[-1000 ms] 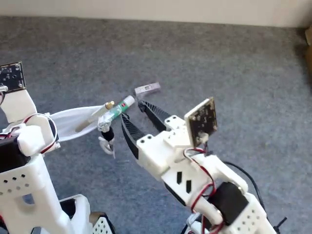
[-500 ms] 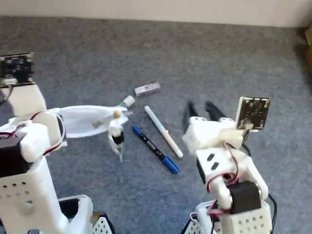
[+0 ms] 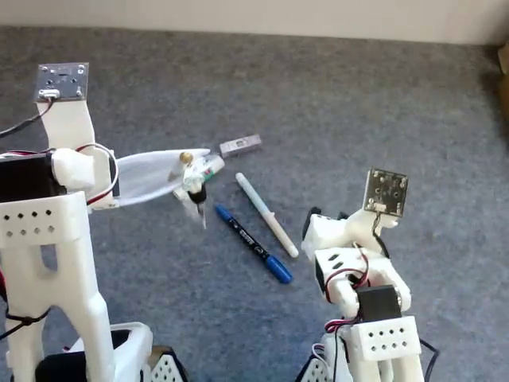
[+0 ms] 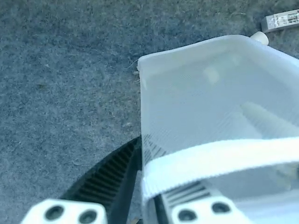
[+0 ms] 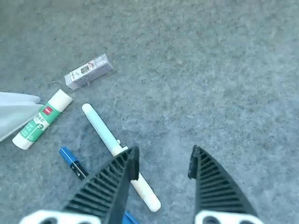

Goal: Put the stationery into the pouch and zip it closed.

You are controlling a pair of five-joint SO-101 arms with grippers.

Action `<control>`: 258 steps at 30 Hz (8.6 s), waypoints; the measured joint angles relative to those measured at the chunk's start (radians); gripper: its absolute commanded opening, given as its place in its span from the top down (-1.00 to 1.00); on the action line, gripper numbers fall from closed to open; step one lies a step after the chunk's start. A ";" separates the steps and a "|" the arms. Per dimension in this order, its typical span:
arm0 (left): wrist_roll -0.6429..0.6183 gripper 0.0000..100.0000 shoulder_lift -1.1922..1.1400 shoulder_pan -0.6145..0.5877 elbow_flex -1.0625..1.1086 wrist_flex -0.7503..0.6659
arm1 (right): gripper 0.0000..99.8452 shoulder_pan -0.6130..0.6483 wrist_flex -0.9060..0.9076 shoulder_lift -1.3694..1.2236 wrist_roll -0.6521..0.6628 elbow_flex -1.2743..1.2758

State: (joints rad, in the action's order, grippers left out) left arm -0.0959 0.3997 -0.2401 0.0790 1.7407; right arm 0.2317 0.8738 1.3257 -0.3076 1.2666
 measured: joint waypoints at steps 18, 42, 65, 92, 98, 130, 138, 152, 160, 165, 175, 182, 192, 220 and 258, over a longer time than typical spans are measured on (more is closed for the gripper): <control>0.002 0.99 -0.003 -0.035 0.000 0.000 | 0.99 0.273 -0.404 -0.060 -0.084 -0.344; 0.002 0.99 -0.003 -0.043 0.000 0.000 | 0.99 0.663 -0.377 -0.308 -0.091 -0.494; 0.002 0.99 -0.003 -0.071 0.000 0.002 | 0.99 0.514 -0.129 -0.256 -0.091 -0.505; 0.002 0.99 -0.003 -0.106 0.002 0.003 | 0.61 0.356 -0.071 -0.255 0.244 -0.114; 0.002 0.99 -0.003 -0.106 0.005 0.003 | 0.61 0.358 -0.112 -0.255 0.244 -0.037; 0.000 0.99 -0.003 -0.152 0.014 0.005 | 0.65 0.601 -0.609 -0.927 0.201 -0.032; 0.000 0.99 -0.003 -0.152 0.014 0.005 | 0.98 0.571 -0.595 -1.040 0.207 -0.106; 0.000 0.99 -0.003 -0.152 0.014 0.006 | 0.98 0.555 -0.029 -1.076 0.210 -0.384; 0.000 0.99 -0.003 -0.152 0.014 0.006 | 0.60 0.555 -0.011 -1.076 0.213 -0.494; 0.000 0.99 -0.003 -0.152 0.014 0.006 | 0.55 0.557 -0.011 -1.088 0.216 -0.506; 0.000 0.99 -0.003 -0.152 0.014 0.006 | 0.66 0.557 -0.206 -1.089 0.272 -0.506; 0.000 0.99 -0.005 -0.153 0.014 0.006 | 0.66 0.522 -0.265 -1.186 0.344 -0.506; 0.000 0.99 -0.005 -0.153 0.014 0.008 | 0.78 0.466 -0.278 -1.379 0.356 -0.575; 0.000 0.99 -0.005 -0.153 0.014 0.008 | 0.64 0.457 0.176 -1.261 0.364 -0.586; 0.000 0.99 -0.005 -0.187 0.015 0.008 | 0.99 0.488 0.310 -0.845 0.362 -0.555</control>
State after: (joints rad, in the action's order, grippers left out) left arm -0.0959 0.3951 -0.4273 0.0944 1.7484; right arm 0.7196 1.1838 0.4803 0.0545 0.7112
